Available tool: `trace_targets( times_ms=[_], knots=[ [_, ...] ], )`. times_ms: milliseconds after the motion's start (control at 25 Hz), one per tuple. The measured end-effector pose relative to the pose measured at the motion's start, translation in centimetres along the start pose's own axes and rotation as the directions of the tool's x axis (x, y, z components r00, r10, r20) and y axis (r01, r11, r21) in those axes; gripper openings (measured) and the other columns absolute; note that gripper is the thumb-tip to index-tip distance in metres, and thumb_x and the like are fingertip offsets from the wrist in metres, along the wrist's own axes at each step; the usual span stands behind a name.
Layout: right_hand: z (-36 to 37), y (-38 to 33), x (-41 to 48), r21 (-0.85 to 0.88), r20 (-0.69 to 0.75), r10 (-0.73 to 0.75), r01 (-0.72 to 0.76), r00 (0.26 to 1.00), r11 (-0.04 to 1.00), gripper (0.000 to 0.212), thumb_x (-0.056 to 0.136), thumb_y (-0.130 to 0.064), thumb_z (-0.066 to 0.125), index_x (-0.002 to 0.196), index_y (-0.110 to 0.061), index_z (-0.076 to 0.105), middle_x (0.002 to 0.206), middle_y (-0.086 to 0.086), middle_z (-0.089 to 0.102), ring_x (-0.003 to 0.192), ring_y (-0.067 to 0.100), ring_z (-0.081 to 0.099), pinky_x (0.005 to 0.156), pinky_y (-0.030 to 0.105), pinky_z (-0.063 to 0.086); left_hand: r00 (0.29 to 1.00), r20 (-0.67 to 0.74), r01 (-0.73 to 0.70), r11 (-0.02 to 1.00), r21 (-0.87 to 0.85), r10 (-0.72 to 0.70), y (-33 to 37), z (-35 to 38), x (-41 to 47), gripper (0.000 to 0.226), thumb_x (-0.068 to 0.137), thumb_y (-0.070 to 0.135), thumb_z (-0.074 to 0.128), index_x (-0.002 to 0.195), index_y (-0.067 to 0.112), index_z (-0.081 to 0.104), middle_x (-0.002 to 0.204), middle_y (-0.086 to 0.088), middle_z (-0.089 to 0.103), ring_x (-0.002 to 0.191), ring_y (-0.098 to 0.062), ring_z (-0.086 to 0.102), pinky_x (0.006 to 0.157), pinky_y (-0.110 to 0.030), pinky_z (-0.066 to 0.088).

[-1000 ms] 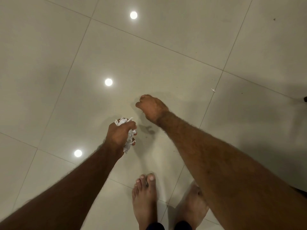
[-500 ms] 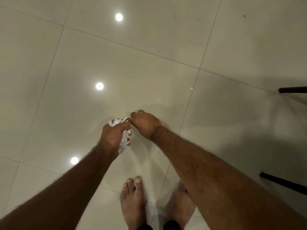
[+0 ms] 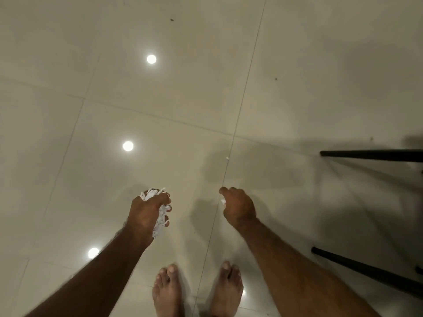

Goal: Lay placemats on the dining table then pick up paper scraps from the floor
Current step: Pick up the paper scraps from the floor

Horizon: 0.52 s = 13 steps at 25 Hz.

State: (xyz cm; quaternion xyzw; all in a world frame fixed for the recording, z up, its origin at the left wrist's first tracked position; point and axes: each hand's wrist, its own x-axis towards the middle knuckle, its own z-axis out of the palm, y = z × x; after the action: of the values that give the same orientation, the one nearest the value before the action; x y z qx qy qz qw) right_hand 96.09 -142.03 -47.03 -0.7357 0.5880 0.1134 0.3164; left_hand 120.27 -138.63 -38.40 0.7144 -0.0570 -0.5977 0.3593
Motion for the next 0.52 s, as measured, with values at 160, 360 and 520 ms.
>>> trace_targets(
  times_ms=[160, 360, 520],
  knots=[
    [-5.1, 0.7, -0.1, 0.176, 0.046, 0.137, -0.143, 0.989, 0.974, 0.050, 0.079, -0.001, 0.057, 0.122, -0.026, 0.056, 0.109, 0.001, 0.054, 0.098, 0.024, 0.058, 0.082, 0.029, 0.049, 0.998, 0.037, -0.046, 0.999, -0.016, 0.047, 5.4, 2.9, -1.2, 0.012, 0.091, 0.005, 0.064, 0.088, 0.013, 0.056, 0.066, 0.000, 0.058, 0.066, -0.022, 0.057, 0.051, -0.026, 0.042],
    [-7.9, 1.2, 2.9, 0.289, 0.033, 0.146, -0.150, 0.989, 0.945, 0.052, 0.076, 0.006, 0.055, 0.118, -0.022, 0.066, 0.112, 0.000, 0.065, 0.104, 0.020, 0.060, 0.089, 0.025, 0.048, 0.995, 0.092, -0.030, 0.999, -0.044, 0.034, 9.3, 5.4, 0.1, 0.021, 0.076, 0.011, 0.070, 0.091, 0.012, 0.056, 0.071, -0.005, 0.053, 0.066, -0.024, 0.055, 0.048, -0.027, 0.039],
    [-8.2, 0.8, 6.9, 0.290, -0.072, 0.220, -0.190, 0.973, 0.938, 0.038, 0.084, -0.004, 0.060, 0.114, -0.023, 0.072, 0.112, 0.000, 0.072, 0.103, 0.020, 0.066, 0.090, 0.025, 0.051, 0.994, 0.112, -0.011, 0.999, 0.048, 0.006, 11.0, 6.1, 3.2, 0.022, 0.072, 0.014, 0.071, 0.091, 0.010, 0.060, 0.076, -0.009, 0.055, 0.070, -0.024, 0.056, 0.048, -0.029, 0.042]
  ],
)
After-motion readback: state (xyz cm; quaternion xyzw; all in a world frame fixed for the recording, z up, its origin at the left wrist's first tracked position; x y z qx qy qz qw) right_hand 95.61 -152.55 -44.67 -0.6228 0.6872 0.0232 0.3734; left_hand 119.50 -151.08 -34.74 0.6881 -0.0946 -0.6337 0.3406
